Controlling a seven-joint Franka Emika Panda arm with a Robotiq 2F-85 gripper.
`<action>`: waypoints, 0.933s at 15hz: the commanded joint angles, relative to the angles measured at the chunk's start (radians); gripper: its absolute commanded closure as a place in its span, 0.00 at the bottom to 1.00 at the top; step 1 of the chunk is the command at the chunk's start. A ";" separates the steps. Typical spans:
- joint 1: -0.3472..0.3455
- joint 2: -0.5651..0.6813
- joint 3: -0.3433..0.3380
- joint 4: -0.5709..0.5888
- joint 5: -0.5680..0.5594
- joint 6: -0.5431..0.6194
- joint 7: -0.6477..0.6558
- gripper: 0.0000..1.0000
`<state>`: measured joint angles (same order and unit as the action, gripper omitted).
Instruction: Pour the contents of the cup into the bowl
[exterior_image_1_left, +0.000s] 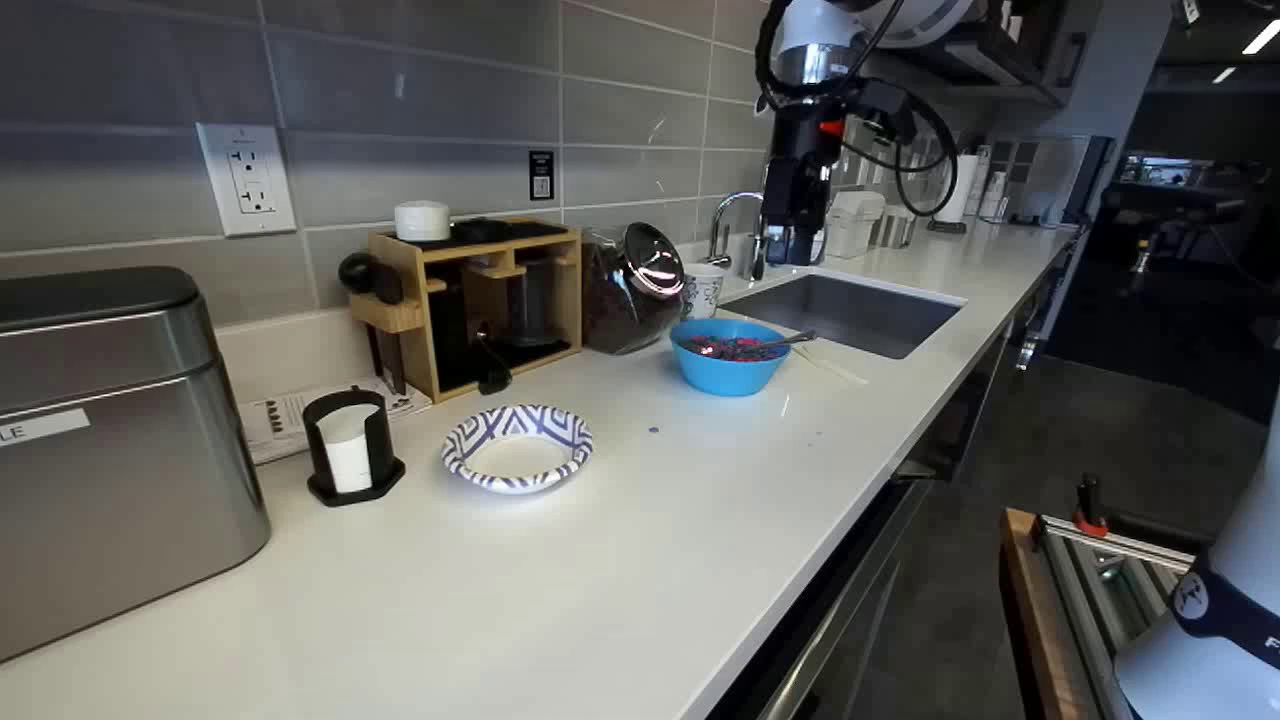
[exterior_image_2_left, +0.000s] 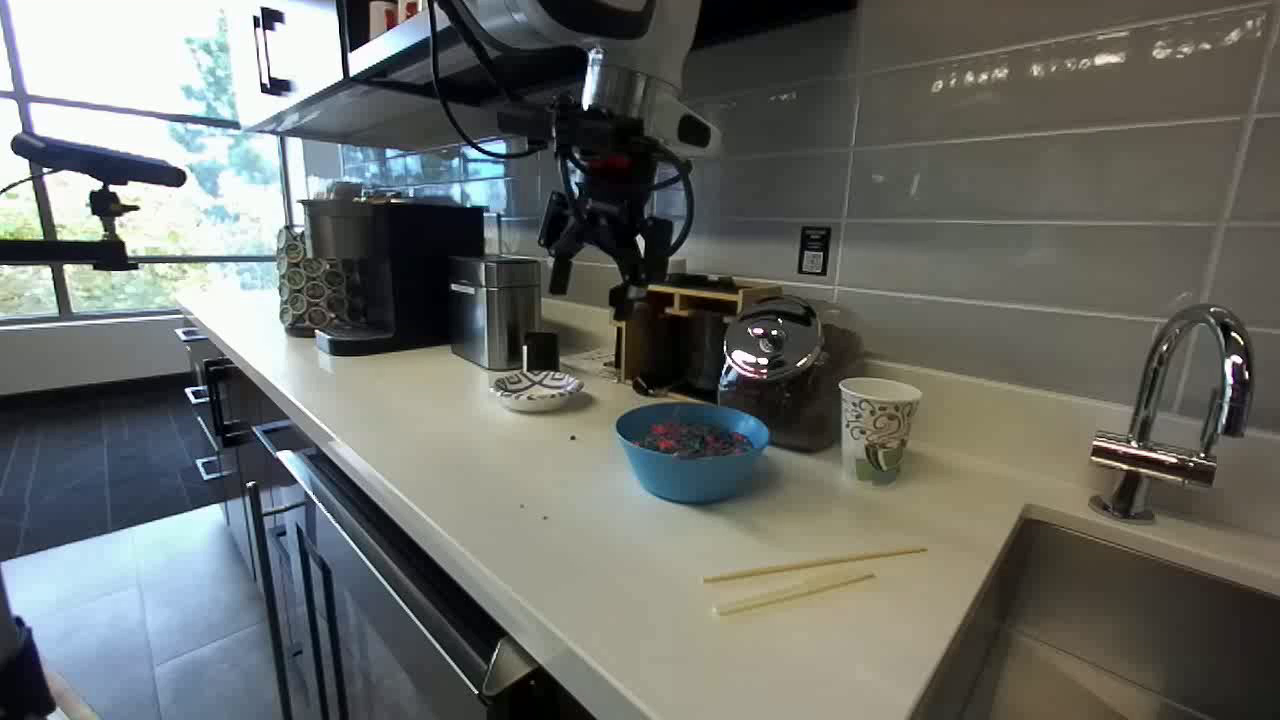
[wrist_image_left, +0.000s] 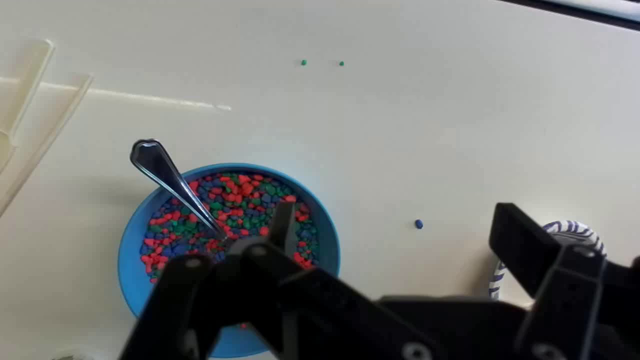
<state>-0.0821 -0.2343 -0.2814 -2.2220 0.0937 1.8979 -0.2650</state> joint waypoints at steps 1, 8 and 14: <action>-0.026 0.002 0.024 0.002 0.006 -0.003 -0.005 0.00; -0.034 0.032 0.012 0.025 0.024 0.025 -0.008 0.00; -0.108 0.179 -0.027 0.142 0.052 0.209 0.004 0.00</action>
<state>-0.1538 -0.1543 -0.2954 -2.1598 0.1092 2.0514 -0.2616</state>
